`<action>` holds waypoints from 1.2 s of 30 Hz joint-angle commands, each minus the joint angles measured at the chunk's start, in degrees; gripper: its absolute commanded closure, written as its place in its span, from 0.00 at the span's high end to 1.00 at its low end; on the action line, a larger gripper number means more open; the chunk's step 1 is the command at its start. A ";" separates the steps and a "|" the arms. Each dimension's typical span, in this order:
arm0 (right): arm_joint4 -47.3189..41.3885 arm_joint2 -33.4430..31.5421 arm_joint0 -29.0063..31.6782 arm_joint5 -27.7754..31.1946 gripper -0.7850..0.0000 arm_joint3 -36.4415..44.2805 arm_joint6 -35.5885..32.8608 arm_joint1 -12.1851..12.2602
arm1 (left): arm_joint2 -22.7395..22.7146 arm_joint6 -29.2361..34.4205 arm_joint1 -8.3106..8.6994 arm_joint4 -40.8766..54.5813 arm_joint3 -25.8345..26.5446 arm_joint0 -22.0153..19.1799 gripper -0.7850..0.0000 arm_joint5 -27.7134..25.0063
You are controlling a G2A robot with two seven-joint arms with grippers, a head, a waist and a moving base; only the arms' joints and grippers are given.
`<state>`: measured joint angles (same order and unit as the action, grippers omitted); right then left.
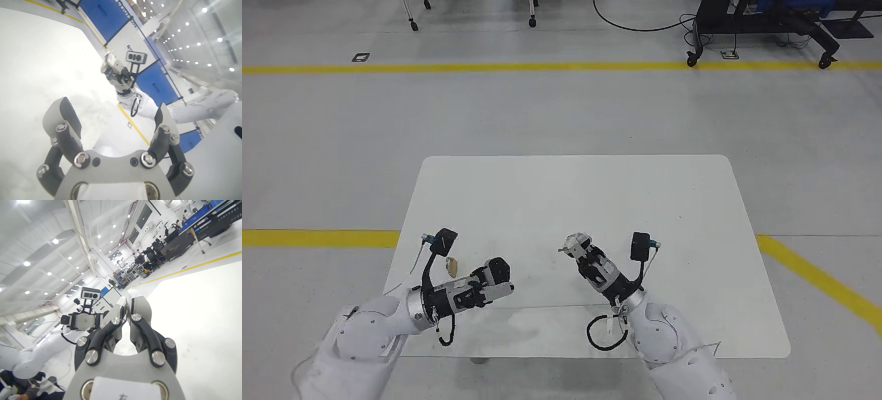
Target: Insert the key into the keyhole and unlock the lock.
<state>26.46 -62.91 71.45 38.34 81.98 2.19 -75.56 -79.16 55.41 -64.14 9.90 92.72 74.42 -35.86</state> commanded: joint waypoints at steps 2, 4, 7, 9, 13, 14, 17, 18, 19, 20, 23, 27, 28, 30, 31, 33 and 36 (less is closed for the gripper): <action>-5.67 0.97 -1.22 1.80 0.00 -1.46 -2.38 -0.29 | 5.55 7.80 -0.42 8.00 -5.30 -5.67 1.00 3.14; -6.34 1.08 -1.25 2.09 0.00 -1.54 -2.63 -0.31 | 5.72 8.64 -0.39 7.58 -5.93 -6.39 1.00 3.38; -6.34 1.08 -1.25 2.09 0.00 -1.54 -2.63 -0.31 | 5.72 8.64 -0.39 7.58 -5.93 -6.39 1.00 3.38; -6.34 1.08 -1.25 2.09 0.00 -1.54 -2.63 -0.31 | 5.72 8.64 -0.39 7.58 -5.93 -6.39 1.00 3.38; -7.38 1.51 -0.90 1.92 0.00 -1.49 -3.25 -0.37 | 6.33 6.23 -0.47 7.81 -5.12 -5.44 1.00 3.96; -8.82 1.94 -0.80 1.98 0.00 -1.37 -4.37 -0.41 | 6.67 6.69 -0.48 8.48 -5.22 -5.61 1.00 4.70; -10.92 1.89 -1.35 1.11 0.00 -1.54 -6.97 -0.39 | 7.49 6.69 -0.61 10.56 -6.61 -7.03 1.00 6.37; -12.00 2.11 -1.44 1.25 0.00 -1.52 -8.06 -0.41 | 7.90 6.38 -0.69 10.55 -7.09 -7.63 1.00 6.37; -12.66 2.15 -1.54 1.34 0.00 -1.56 -8.70 -0.41 | 8.15 5.86 -0.75 10.46 -7.49 -8.04 1.00 6.35; -13.07 2.17 -1.58 1.42 0.00 -1.58 -9.09 -0.42 | 8.27 5.38 -0.78 10.16 -7.73 -8.30 0.95 6.31; -14.46 2.14 -1.76 1.41 0.00 -1.82 -10.51 -0.41 | 8.90 2.92 -0.93 8.08 -8.24 -9.24 0.55 6.43; -15.84 2.29 -2.03 1.16 0.00 -2.05 -12.11 -0.45 | 9.93 0.83 -1.11 6.47 -8.31 -9.90 0.38 6.67; -16.31 2.38 -2.11 1.19 0.00 -2.14 -12.61 -0.47 | 10.25 0.58 -1.15 6.22 -8.42 -10.06 0.35 6.69; -16.74 2.41 -2.24 1.10 0.00 -2.24 -13.16 -0.49 | 10.66 0.28 -1.19 6.00 -8.54 -10.21 0.30 6.77; -16.85 2.45 -2.26 1.10 0.00 -2.26 -13.34 -0.50 | 10.77 0.19 -1.21 5.96 -8.58 -10.27 0.28 6.77; -17.25 2.57 -2.33 1.03 0.00 -2.31 -13.90 -0.53 | 11.05 -0.25 -1.24 5.92 -8.79 -10.37 0.26 6.80; -17.77 2.84 -2.42 1.19 0.00 -2.33 -14.95 -0.56 | 11.38 -0.47 -1.26 5.85 -8.92 -10.50 0.24 6.74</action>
<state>8.84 -60.13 69.05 39.50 79.65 -12.47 -76.12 -67.85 54.97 -65.40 15.85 83.82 63.96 -29.07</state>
